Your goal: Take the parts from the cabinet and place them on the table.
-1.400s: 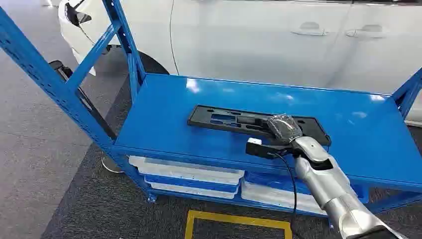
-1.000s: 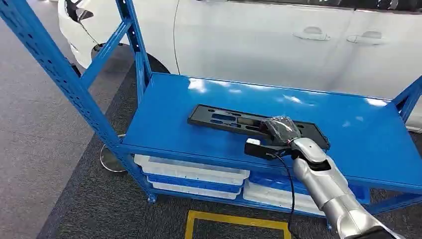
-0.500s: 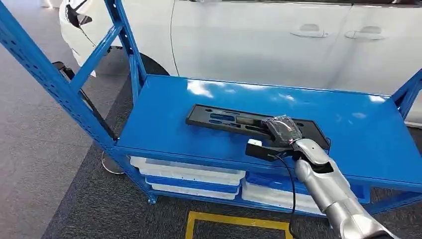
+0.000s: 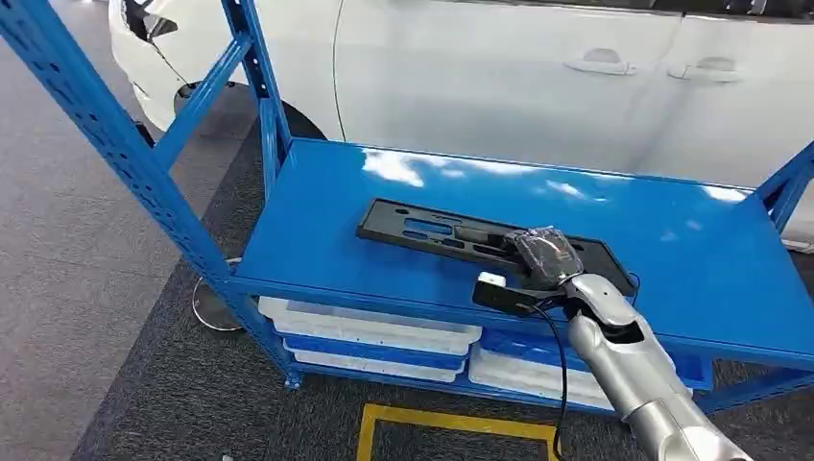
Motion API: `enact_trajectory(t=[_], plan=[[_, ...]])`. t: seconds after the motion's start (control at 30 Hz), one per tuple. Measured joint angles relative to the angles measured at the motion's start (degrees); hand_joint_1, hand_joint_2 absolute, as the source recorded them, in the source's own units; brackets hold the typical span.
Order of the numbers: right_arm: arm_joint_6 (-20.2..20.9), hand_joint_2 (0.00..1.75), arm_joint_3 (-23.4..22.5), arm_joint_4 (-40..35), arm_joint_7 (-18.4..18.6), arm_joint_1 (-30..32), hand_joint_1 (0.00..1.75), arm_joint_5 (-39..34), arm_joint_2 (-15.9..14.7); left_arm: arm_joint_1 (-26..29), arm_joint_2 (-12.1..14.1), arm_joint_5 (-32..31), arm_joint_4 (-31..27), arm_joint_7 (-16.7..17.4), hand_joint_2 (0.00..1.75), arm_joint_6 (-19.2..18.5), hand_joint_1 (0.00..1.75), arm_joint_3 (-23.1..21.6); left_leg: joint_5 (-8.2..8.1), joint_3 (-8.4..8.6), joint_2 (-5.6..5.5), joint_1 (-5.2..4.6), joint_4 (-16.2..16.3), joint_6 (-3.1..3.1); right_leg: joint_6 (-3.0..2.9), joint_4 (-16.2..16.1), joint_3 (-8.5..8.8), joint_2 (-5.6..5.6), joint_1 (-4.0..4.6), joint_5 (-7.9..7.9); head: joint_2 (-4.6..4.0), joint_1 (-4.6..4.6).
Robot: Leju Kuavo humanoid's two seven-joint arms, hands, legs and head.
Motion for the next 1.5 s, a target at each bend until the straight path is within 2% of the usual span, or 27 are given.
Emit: enact_trajectory(t=[0.07, 0.1, 0.13, 0.17, 0.23, 0.27, 0.4, 0.47, 0.5, 0.57, 0.6, 0.63, 0.7, 0.77, 0.8, 0.9, 0.97, 1.0, 1.1, 1.13, 1.17, 1.2, 1.27, 1.3, 1.33, 1.43, 1.5], plan=[[0.0, 1.75, -0.4, -1.0, 0.2, 1.1, 1.75, 0.0, -0.2, 0.0, 0.0, -0.1, 0.0, 0.0, 1.75, 0.2, 0.00, 0.0, -0.01, -0.10, -0.02, -0.10, 0.0, 0.14, 0.41, 10.0, -4.60, -0.01, -0.01, -4.43, -0.02, 0.00], [0.0, 1.75, -0.6, -1.5, 0.2, 1.8, 1.75, 0.1, -0.3, 0.0, 0.0, -0.5, 0.0, 0.0, 1.75, 0.5, 0.00, -0.1, -0.03, -0.13, -0.06, -0.14, 0.1, 0.16, 0.51, 13.6, -6.39, -0.01, -0.01, -5.42, -0.02, 0.04], [0.0, 1.75, -0.7, -2.0, 0.2, 2.4, 1.75, 0.1, -0.4, 0.1, 0.0, -0.5, 0.0, 0.0, 1.75, 0.5, 0.00, -0.2, -0.06, -0.11, -0.11, -0.14, 0.1, 0.19, 0.53, 14.2, -6.81, -0.01, -0.03, -4.86, -0.02, 0.02], [0.0, 1.75, -0.8, -2.5, 0.2, 2.8, 1.75, 0.2, -0.6, 0.0, 0.0, -0.6, 0.0, -0.1, 1.75, 0.5, 0.00, -0.3, -0.13, -0.06, -0.19, -0.14, 0.2, 0.12, 0.51, 12.1, -5.87, -0.02, -0.07, -3.12, -0.02, 0.04], [0.0, 1.75, -1.1, -3.7, 0.2, 3.1, 1.75, 0.2, -1.0, 0.0, 0.0, -0.6, 0.0, -0.2, 1.75, 0.5, 0.00, -0.6, -0.40, 0.15, -0.23, -0.13, 0.4, -0.18, 0.22, 1.7, -0.93, -0.07, -0.10, 2.23, -0.02, 0.04], [0.1, 1.75, -1.3, -4.1, 0.2, 3.1, 1.75, 0.2, -1.1, -0.1, 0.0, -0.6, 0.0, -0.3, 1.75, 0.5, 0.00, -0.8, -0.59, 0.16, -0.23, -0.16, 0.5, -0.45, -0.07, -3.1, 1.37, -0.14, -0.08, 3.64, -0.02, 0.04], [0.3, 1.75, -1.6, -4.7, 0.2, 3.1, 1.75, 0.4, -1.2, -0.1, -0.1, 0.0, 0.0, -1.2, 1.75, 0.9, 0.00, -0.8, -0.77, 0.11, -0.19, -0.44, 0.5, -1.61, -1.46, -3.9, 1.48, 0.05, 0.56, 3.06, -0.02, -0.02], [0.4, 1.75, -1.7, -5.2, 0.2, 3.0, 1.75, 0.5, -1.2, -0.2, 0.0, 0.5, 0.0, -1.5, 1.75, 1.1, 0.00, -0.7, -1.84, -0.23, -0.20, -0.35, 1.6, -2.31, -2.22, -4.5, 1.80, -0.03, 0.01, 3.39, -0.02, 0.00], [0.4, 1.75, -1.7, -5.3, 0.2, 3.0, 1.75, 0.5, -1.2, -0.2, 0.0, 0.6, 0.0, -1.5, 1.75, 1.2, 0.00, -0.7, -3.60, -1.29, -0.17, -0.36, 4.1, -2.49, -2.60, -4.5, 1.81, -0.11, -0.01, 3.34, -0.02, -0.26], [0.5, 1.75, -1.7, -5.5, 0.2, 3.1, 1.75, 0.5, -1.2, -0.1, 0.0, 0.7, 0.0, -1.2, 1.75, 1.2, 0.00, -0.7, -8.49, -5.91, -0.16, -0.15, 14.1, -2.92, -2.83, -4.5, 1.78, -0.16, 0.12, 3.29, -0.02, -0.24], [0.6, 1.75, -1.7, -5.5, 0.2, 3.2, 1.75, 0.5, -1.2, 0.0, 0.0, 0.9, 0.0, -0.7, 1.75, 1.2, 0.00, -0.7, -9.78, -7.92, -0.16, -0.14, 18.3, -3.02, -2.84, -4.5, 1.77, -0.16, 0.16, 3.28, -0.02, -0.24], [0.7, 1.75, -1.7, -5.5, 0.2, 3.4, 1.75, 0.6, -1.2, 0.2, 0.0, 1.1, 0.0, -0.3, 1.75, 1.2, 0.00, -0.7, -9.47, -8.75, -0.16, -0.10, 19.7, -3.02, -2.84, -4.5, 1.80, -0.14, 0.18, 3.27, -0.02, -0.22], [0.7, 1.75, -1.8, -5.8, 0.2, 3.7, 1.75, 0.6, -1.2, 0.2, 0.0, 1.1, 0.0, 0.1, 1.75, 1.2, 0.00, -0.7, -5.72, -6.44, -0.16, -0.06, 14.5, -2.84, -2.79, -4.4, 1.94, -0.04, 0.18, 3.22, -0.02, -0.24], [0.6, 1.75, -2.0, -6.4, 0.3, 4.0, 1.75, 0.5, -1.2, 0.1, 0.0, 1.0, 0.0, 0.2, 1.75, 1.2, 0.00, -0.7, -0.27, -0.89, -0.16, -0.08, 3.0, -2.18, -2.48, -4.4, 2.31, 0.02, 0.18, 3.02, -0.02, -0.24], [0.5, 1.75, -2.1, -6.6, 0.3, 4.1, 1.75, 0.2, -1.2, 0.0, 0.0, 0.9, 0.0, 0.2, 1.75, 1.3, 0.00, -0.7, -1.00, 0.11, -0.21, -0.37, 1.2, -1.91, -2.17, -4.3, 2.21, 0.01, 0.51, 2.94, -0.02, -0.20], [0.5, 1.75, -2.7, -7.2, -0.2, 4.7, 1.75, -0.9, -1.2, 0.0, 0.0, 0.7, 0.0, 0.1, 1.75, 1.4, 0.00, -0.7, -0.80, -0.23, -0.23, -0.60, 0.9, -1.32, -1.24, -4.4, 1.86, 0.06, 0.37, 3.27, -0.02, -0.22], [0.5, 1.75, -2.9, -7.9, -0.8, 4.9, 1.75, -1.9, -1.2, -0.1, -0.1, 0.6, 0.0, 0.0, 1.75, 1.4, 0.00, -0.7, -0.04, 0.20, -0.08, -0.17, -0.2, -0.34, -0.51, -4.0, 1.84, 0.06, 0.11, 2.74, -0.02, -0.18], [0.5, 1.75, -3.1, -8.0, -1.0, 4.9, 1.75, -2.4, -1.2, -0.2, -0.2, 0.6, 0.0, 0.0, 1.75, 1.4, 0.00, -0.8, 0.09, 0.19, -0.07, -0.17, -0.4, -0.06, -0.44, -2.2, 1.00, 0.04, 0.12, 1.21, -0.02, -0.04], [1.2, 1.75, -3.4, -8.2, -1.8, 5.0, 1.75, -3.8, -1.2, -0.2, -0.2, 0.5, 0.0, 0.0, 1.75, 1.4, 0.00, -0.8, 0.11, -0.03, -0.07, -0.23, -0.3, 0.12, 0.10, 11.9, -5.53, 0.04, 0.00, -5.22, -0.02, -0.09], [1.4, 1.75, -3.4, -8.2, -2.4, 5.0, 1.75, -4.4, -1.2, -0.2, -0.2, 0.5, 0.0, 0.0, 1.75, 1.4, 0.00, -0.8, 0.10, -0.05, -0.08, -0.22, -0.2, 0.12, 0.20, 14.3, -6.76, 0.04, -0.06, -5.44, -0.02, -0.07], [1.6, 1.75, -3.4, -8.2, -2.7, 4.9, 1.75, -4.9, -1.0, -0.2, -0.2, 0.5, 0.0, 0.0, 1.75, 1.4, 0.00, -0.8, 0.07, 0.01, -0.09, -0.20, -0.2, 0.09, 0.28, 13.5, -6.46, 0.02, -0.16, -4.31, -0.02, -0.07], [1.9, 1.75, -3.3, -8.2, -3.1, 4.6, 1.75, -5.2, -0.9, -0.2, -0.3, 0.6, 0.0, 0.0, 1.75, 1.4, 0.00, -0.7, -0.03, 0.11, -0.11, -0.15, -0.1, -0.06, 0.33, 10.1, -4.79, 0.00, -0.34, -2.02, -0.02, -0.04], [2.3, 1.75, -3.2, -8.1, -3.4, 3.2, 1.75, -5.6, -0.3, -0.2, -0.3, 0.8, 0.0, -0.3, 1.75, 1.4, 0.00, -0.7, -0.42, 0.18, -0.10, -0.06, 0.4, -0.62, 0.31, -1.1, 0.66, -0.04, -0.71, 3.25, -0.02, -0.07], [2.3, 1.75, -3.1, -8.1, -3.5, 2.5, 1.75, -5.9, 0.0, -0.3, -0.3, 0.9, 0.0, -0.5, 1.75, 1.4, 0.00, -0.7, -0.68, -0.10, -0.07, -0.36, 0.7, -1.02, 0.17, -3.6, 1.95, -0.01, -0.55, 2.52, -0.02, -0.04], [2.5, 1.75, -3.1, -8.1, -3.7, 2.0, 1.75, -6.2, 0.4, -0.3, -0.3, 0.9, 0.0, -0.5, 1.75, 1.4, 0.00, -0.7, -0.77, -0.29, -0.10, -0.45, 1.0, -1.27, -0.44, -3.8, 1.65, 0.18, -0.34, 2.86, 0.00, -0.17], [3.1, 1.75, -2.9, -8.1, -4.4, 1.4, 1.75, -7.6, 1.0, -0.2, -0.3, 0.9, 0.0, -0.6, 1.75, 1.4, 0.00, -0.7, -0.53, -0.24, -0.15, -0.34, 0.6, -2.20, -1.38, -3.6, 1.45, 0.09, -0.03, 2.80, -0.02, -0.13], [3.4, 1.75, -2.8, -8.7, -5.6, 0.8, 1.75, -10.0, 1.7, -0.2, -0.3, 0.7, 0.0, -0.5, 1.75, 1.4, 0.00, -0.8, -2.27, -1.02, -0.17, -0.15, 2.6, -2.82, -2.34, -4.0, 1.62, -0.12, -0.48, 3.06, -0.02, -0.32]])
